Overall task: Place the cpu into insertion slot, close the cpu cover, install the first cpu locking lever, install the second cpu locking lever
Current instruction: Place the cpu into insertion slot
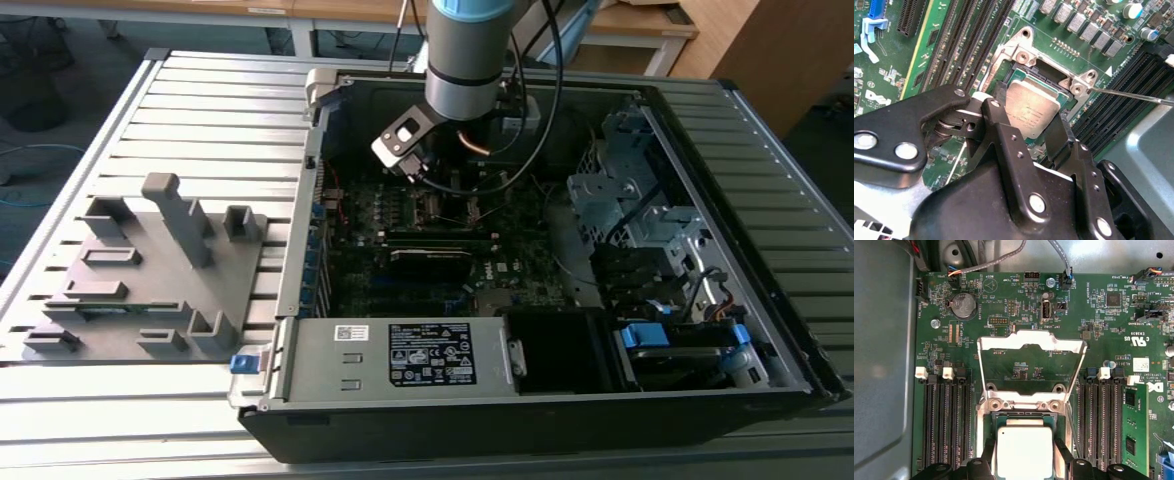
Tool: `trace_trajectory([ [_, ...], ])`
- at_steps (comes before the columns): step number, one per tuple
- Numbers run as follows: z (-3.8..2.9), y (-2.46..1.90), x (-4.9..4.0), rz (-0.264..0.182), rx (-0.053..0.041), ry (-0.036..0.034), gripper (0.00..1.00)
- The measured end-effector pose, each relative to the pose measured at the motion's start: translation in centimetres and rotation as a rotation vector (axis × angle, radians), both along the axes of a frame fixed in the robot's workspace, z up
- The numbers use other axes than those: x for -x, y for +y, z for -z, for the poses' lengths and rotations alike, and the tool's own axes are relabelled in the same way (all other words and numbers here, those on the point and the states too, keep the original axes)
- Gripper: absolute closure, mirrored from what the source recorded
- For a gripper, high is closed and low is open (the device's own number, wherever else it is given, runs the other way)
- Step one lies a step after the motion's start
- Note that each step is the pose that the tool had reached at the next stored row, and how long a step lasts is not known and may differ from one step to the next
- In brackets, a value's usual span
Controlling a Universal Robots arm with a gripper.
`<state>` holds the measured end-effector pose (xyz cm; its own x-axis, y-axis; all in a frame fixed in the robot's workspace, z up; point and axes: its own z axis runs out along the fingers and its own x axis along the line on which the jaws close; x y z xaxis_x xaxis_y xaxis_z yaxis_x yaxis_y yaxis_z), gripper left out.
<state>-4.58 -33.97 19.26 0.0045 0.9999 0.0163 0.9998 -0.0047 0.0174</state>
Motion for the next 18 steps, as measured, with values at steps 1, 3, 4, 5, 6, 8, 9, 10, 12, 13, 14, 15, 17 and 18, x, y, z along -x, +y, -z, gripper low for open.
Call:
trace_trajectory([
  [1,0.02,0.0,0.0,0.0,0.0,0.0,0.46],
  [3,0.04,0.0,0.0,0.0,0.0,-0.0001,0.46],
  [4,0.06,0.01,-0.01,0.0,-0.0005,-0.0003,0.46],
  [5,0.06,0.01,-0.01,0.0,-0.0004,-0.0003,0.46],
  [6,0.06,0.01,-0.01,0.0,-0.0004,-0.0003,0.46],
  [8,0.07,0.01,0.0,0.0,-0.0003,-0.0002,0.46],
  [9,0.07,0.0,0.0,0.0,-0.0003,-0.0002,0.46],
  [10,0.07,0.0,0.0,0.0,-0.0003,-0.0002,0.46],
  [12,0.07,0.01,0.0,0.0,-0.0003,-0.0002,0.46],
  [13,0.1,0.02,-0.02,0.0,-0.0009,-0.001,0.46],
  [14,0.11,0.02,-0.02,0.0,-0.0011,-0.0008,0.45],
  [15,0.11,0.02,-0.01,0.0,-0.0009,-0.0006,0.45],
  [17,0.09,0.01,-0.01,0.0,-0.0004,-0.0003,0.39],
  [18,0.09,0.01,-0.01,0.0,-0.0004,-0.0003,0.39],
])
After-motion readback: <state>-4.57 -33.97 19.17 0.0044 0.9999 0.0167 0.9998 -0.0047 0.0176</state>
